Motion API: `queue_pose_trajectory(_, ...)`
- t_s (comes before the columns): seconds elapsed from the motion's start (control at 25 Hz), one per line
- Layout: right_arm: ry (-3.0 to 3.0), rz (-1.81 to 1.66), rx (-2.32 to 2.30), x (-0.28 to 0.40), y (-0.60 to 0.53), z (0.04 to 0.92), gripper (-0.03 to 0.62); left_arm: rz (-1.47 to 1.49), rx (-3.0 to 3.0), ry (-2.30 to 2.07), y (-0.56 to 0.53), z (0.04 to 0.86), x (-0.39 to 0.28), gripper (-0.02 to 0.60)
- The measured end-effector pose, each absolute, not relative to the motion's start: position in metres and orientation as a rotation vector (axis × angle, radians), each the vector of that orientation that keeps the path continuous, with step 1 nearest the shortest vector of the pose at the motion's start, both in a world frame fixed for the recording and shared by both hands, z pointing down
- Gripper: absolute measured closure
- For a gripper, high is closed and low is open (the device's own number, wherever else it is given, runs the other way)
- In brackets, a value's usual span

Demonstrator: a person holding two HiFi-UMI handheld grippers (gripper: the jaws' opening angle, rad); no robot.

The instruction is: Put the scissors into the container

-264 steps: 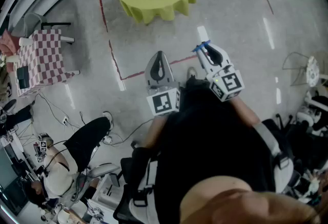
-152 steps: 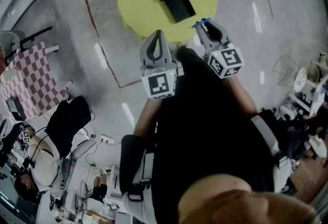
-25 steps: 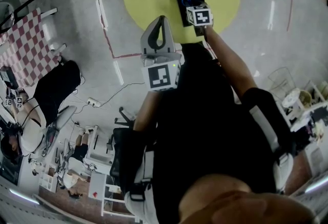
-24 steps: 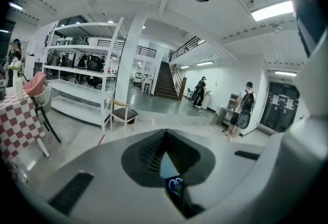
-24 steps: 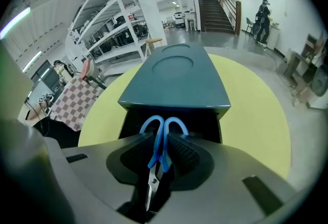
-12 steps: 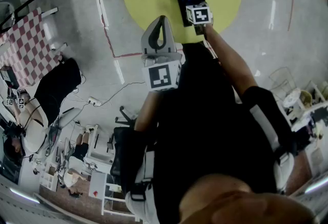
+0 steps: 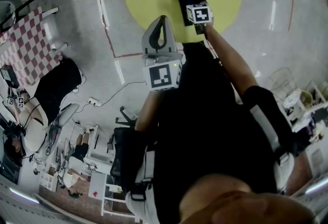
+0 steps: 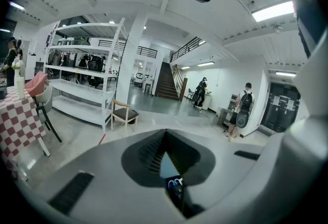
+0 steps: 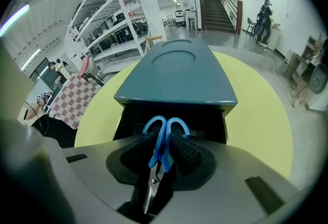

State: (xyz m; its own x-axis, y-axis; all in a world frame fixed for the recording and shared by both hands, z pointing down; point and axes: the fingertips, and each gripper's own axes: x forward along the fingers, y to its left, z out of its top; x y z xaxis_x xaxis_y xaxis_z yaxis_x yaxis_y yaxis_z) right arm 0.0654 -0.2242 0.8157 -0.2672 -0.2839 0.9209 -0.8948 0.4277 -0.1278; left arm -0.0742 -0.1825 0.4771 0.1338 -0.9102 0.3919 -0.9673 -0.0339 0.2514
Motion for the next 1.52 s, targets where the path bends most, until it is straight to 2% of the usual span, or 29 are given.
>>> queue_pose_trajectory(0.68,-1.810,0.867,1.134,0.066,-0.214,0.775,0.507,0.114,2.045,-1.775,-0.158,0.455,-0.083,0.583)
queue_pose_trajectory(1.12,-1.935,0.862,1.261,0.063,-0.184,0.691,0.513,0.061,2.161,-1.732,-0.117,0.425,-0.094,0.583)
queue_pose_trajectory(1.52,-2.113,0.823,1.400,0.052,-0.137,0.592,0.572,0.027,2.246,-1.677,-0.078,0.407,-0.103,0.583)
